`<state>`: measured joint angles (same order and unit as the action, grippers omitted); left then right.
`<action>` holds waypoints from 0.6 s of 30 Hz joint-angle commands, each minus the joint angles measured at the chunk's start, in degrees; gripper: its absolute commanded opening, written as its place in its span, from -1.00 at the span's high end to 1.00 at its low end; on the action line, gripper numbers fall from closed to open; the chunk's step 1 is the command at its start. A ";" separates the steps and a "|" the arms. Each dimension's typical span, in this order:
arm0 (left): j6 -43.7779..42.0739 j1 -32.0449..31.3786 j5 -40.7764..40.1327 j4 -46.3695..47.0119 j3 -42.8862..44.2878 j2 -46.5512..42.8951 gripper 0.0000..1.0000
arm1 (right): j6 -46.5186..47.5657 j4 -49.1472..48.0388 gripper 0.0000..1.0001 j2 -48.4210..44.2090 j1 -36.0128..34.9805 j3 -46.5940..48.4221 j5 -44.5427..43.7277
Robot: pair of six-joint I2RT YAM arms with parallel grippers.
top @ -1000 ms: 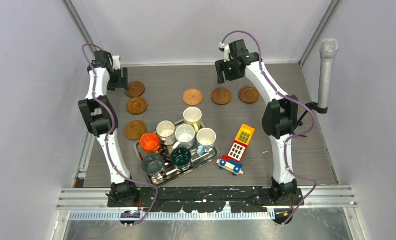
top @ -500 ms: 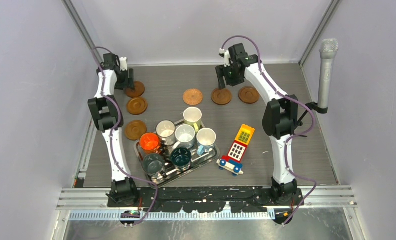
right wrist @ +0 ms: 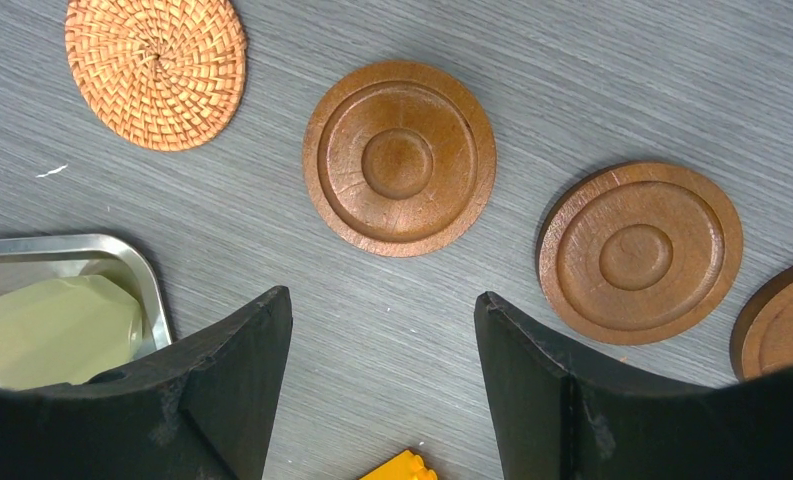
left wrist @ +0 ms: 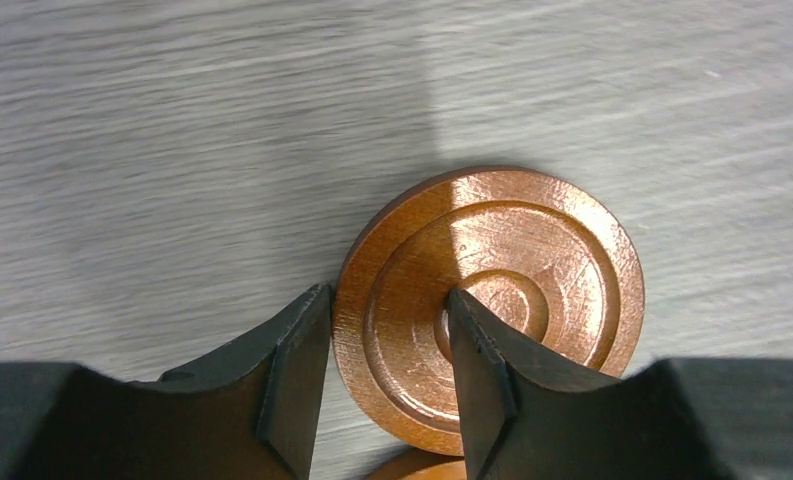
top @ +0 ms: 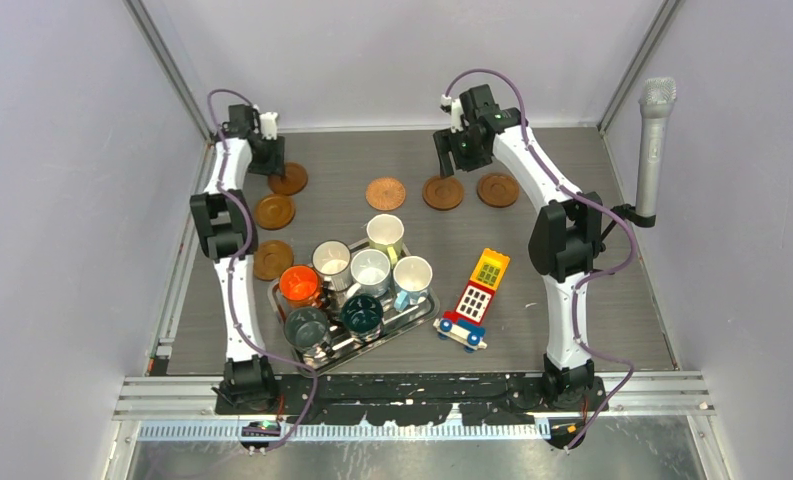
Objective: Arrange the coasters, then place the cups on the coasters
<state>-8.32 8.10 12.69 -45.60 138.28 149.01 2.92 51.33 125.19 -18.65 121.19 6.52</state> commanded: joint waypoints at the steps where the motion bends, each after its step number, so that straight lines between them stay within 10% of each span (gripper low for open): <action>1: -5.56 -4.37 2.76 -1.19 -4.64 -3.78 0.06 | 0.60 -0.50 -0.43 -3.68 -0.30 0.44 -0.42; 18: -16.72 -10.49 5.61 -3.45 -21.11 -13.59 0.13 | 0.08 -0.66 -0.43 -2.43 -0.25 1.63 0.36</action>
<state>-20.91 -2.22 16.86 -45.34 119.90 138.17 2.90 51.48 125.16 -18.65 121.16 6.57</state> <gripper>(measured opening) 0.443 0.716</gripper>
